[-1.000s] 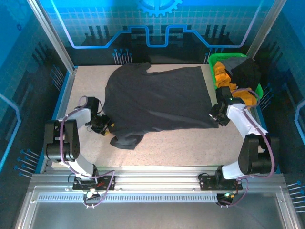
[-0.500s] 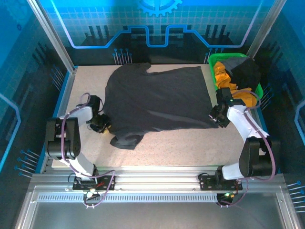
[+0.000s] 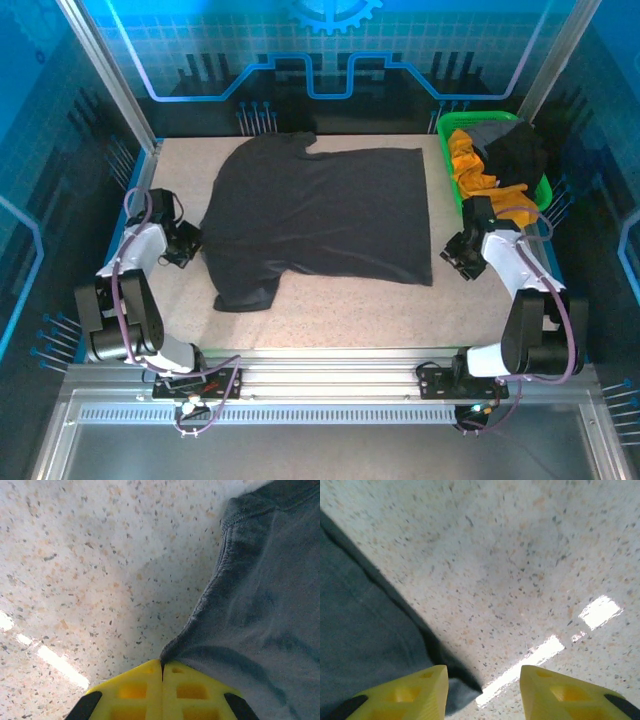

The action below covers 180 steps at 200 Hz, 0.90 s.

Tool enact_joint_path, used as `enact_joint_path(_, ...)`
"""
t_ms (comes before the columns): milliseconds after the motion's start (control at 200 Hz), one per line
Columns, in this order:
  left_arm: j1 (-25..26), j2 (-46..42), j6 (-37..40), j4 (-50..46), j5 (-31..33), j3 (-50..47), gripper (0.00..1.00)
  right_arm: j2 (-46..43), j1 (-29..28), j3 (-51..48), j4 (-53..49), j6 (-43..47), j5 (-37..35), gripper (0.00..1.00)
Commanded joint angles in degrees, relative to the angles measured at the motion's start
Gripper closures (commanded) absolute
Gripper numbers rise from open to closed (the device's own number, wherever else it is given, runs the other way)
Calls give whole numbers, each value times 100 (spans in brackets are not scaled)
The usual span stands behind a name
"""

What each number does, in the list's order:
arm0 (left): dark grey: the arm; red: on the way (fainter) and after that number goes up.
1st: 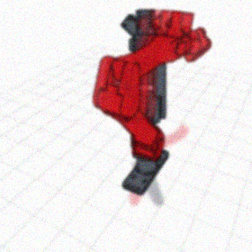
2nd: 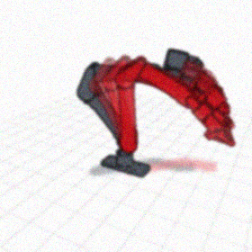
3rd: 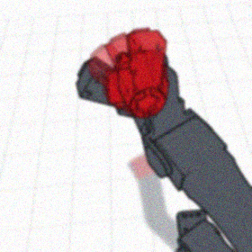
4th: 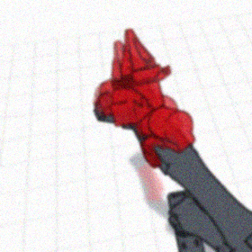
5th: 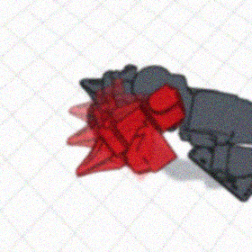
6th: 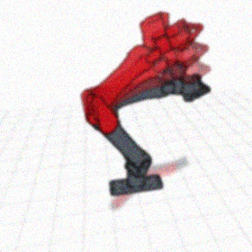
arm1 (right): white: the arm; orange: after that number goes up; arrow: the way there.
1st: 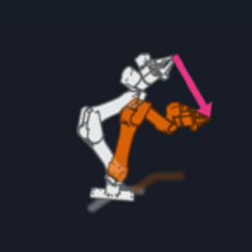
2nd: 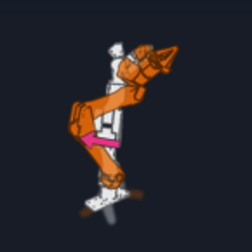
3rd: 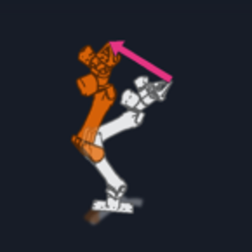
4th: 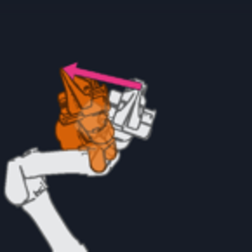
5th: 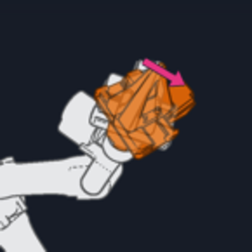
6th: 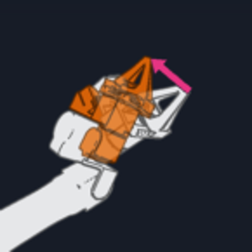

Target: Fold and stack the t-shirts

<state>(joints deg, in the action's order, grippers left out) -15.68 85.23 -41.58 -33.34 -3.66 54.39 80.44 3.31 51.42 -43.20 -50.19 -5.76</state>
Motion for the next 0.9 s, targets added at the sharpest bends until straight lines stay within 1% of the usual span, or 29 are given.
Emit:
enact_joint_path(0, -30, 5, 144, -122, -164, 52, 100, 231, -218, -240, 133, -168, 406, 58)
enact_joint_path(150, -22, -64, 94, -63, -450, -85, 100, 322, -785, -406, 251, -618, 535, 55)
enact_joint_path(235, -23, -122, 115, -70, -469, -144, 100, 299, -938, -586, 250, -949, 524, 55)
enact_joint_path(380, -14, -139, 106, -93, -540, -159, 100, 230, -932, -809, 512, -1240, 512, 55)
enact_joint_path(615, -5, -121, 98, -152, -530, -137, 100, 733, -901, -677, 521, -1607, 716, 56)
enact_joint_path(695, -5, -121, 107, -164, -524, -131, 100, 922, -840, -566, 665, -1677, 767, 56)
enact_joint_path(790, -5, -122, 124, -180, -522, -113, 100, 1183, -832, -278, 564, -1701, 823, 56)
enact_joint_path(895, 4, -121, 112, -177, -517, -126, 100, 1361, -831, -132, 643, -1764, 910, 59)
